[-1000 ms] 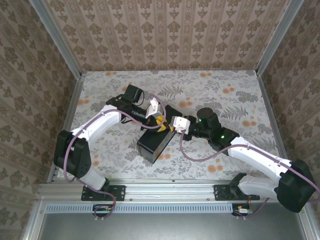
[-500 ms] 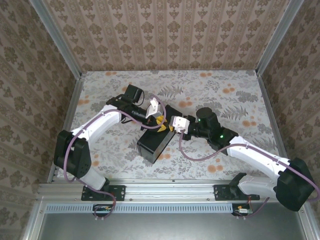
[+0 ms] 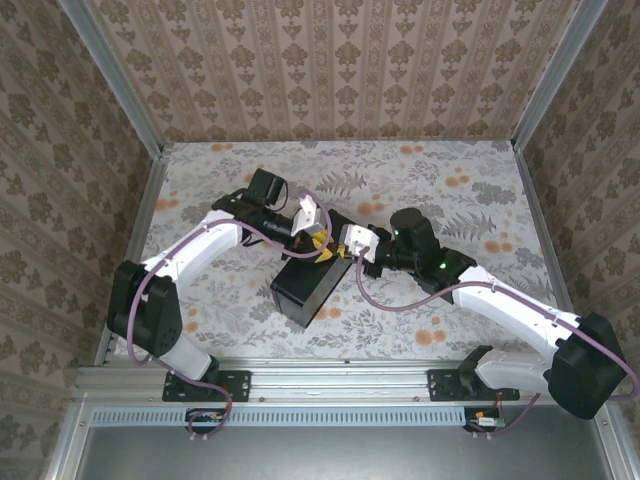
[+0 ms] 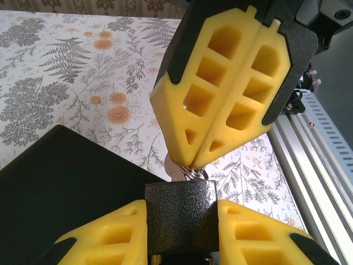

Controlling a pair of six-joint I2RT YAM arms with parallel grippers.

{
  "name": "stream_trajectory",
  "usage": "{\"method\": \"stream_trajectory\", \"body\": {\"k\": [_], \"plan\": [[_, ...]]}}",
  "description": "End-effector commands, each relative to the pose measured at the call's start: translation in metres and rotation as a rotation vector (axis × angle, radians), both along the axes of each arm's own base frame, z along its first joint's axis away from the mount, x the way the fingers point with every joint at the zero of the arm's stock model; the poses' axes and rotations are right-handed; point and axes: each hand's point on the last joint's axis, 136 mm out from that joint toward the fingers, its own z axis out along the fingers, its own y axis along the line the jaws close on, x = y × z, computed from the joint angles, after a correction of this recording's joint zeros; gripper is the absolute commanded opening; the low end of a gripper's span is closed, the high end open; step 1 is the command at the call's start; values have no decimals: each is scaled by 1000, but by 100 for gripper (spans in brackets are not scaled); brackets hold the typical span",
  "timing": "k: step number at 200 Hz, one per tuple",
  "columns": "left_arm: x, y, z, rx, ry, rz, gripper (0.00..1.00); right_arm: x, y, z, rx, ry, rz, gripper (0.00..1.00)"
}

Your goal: Unlock the padlock with the key

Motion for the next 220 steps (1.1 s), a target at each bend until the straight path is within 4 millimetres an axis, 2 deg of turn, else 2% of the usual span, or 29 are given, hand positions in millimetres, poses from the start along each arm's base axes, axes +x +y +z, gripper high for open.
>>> {"method": "stream_trajectory", "body": {"k": [1,61,87,98,110,134,147,171,179,201,220], "plan": [[-13,-6,37,-131,-68,-67,15,-8,0,-4,12,183,-15,0],[-3,-11,41,-145,-136,-39,16,-23,7,1,151,662,-78,0],[4,-13,36,-127,-138,-19,26,-23,10,2,186,832,-133,0],[7,-13,34,-116,-143,-6,37,-21,8,-3,195,883,-174,0],[10,-12,36,-121,-151,12,39,-18,5,-11,186,913,-215,0],[12,-7,46,-144,-164,34,49,-3,-7,-18,197,912,-305,8],[13,-3,50,-140,-162,48,54,6,-14,-10,231,889,-328,10],[15,4,57,-157,-159,74,55,17,-23,13,264,779,-330,16],[18,6,59,-158,-158,96,55,18,-23,20,264,738,-306,21],[39,16,57,-120,-106,231,55,10,-17,34,218,599,-178,33],[70,23,51,-49,-14,456,55,8,-10,29,130,455,-82,38]]}}
